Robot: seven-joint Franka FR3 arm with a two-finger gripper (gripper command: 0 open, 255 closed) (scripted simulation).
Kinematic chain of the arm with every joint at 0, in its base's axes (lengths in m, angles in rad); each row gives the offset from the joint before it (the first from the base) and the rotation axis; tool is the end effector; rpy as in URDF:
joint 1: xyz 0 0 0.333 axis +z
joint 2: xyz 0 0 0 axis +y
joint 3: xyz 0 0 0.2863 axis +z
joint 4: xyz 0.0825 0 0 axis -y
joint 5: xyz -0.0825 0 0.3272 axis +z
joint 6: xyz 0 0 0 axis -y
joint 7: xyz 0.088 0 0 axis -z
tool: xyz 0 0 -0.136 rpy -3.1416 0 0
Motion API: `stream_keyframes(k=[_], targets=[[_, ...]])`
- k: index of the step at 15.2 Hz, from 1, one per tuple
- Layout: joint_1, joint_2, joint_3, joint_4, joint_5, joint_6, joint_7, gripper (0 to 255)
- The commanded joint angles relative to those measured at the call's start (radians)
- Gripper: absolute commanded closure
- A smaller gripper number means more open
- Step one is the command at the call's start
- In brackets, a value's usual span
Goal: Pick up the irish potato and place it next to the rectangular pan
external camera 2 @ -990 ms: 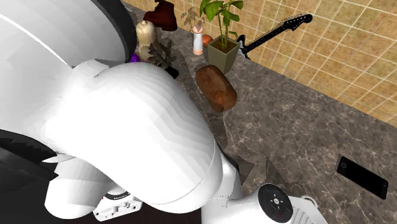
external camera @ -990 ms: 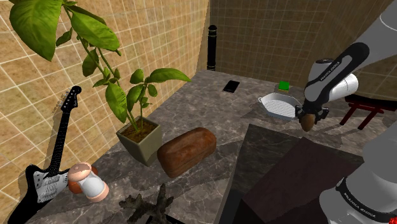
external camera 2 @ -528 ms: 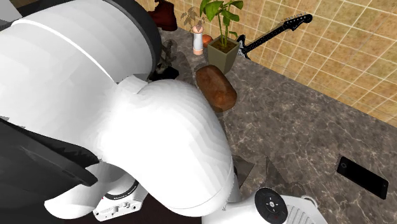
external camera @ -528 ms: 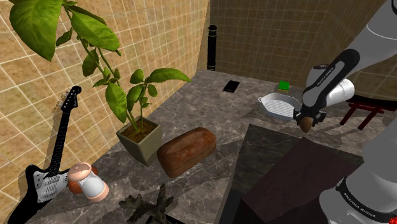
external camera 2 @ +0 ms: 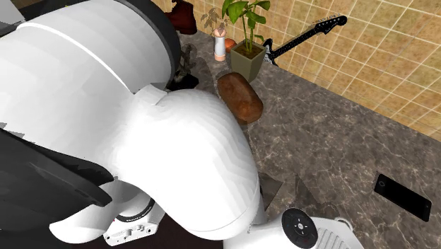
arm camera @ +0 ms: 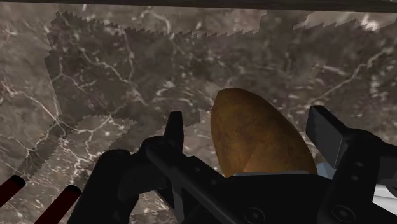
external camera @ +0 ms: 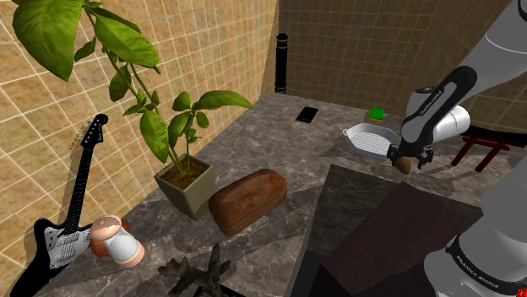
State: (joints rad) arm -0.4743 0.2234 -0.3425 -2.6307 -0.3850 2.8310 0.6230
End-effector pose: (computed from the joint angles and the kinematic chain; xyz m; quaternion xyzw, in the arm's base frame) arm 0.2786 -0.2867 0.1689 0.8579 -0.5049 -0.0206 0.0925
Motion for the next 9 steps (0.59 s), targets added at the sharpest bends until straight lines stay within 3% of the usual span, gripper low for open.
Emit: stream_keyframes(k=[1, 3, 7, 9], targets=[[0.000, 0.000, 0.000, -0.001, 0.000, 0.000, 0.001, 0], [-0.001, 0.002, 0.000, 0.000, 0.000, 0.001, -0.001, 0], [0.021, -0.161, 0.002, -0.014, -0.003, -0.151, -0.003, 0], [0.021, -0.161, 0.002, -0.015, -0.003, -0.151, -0.003, 0]])
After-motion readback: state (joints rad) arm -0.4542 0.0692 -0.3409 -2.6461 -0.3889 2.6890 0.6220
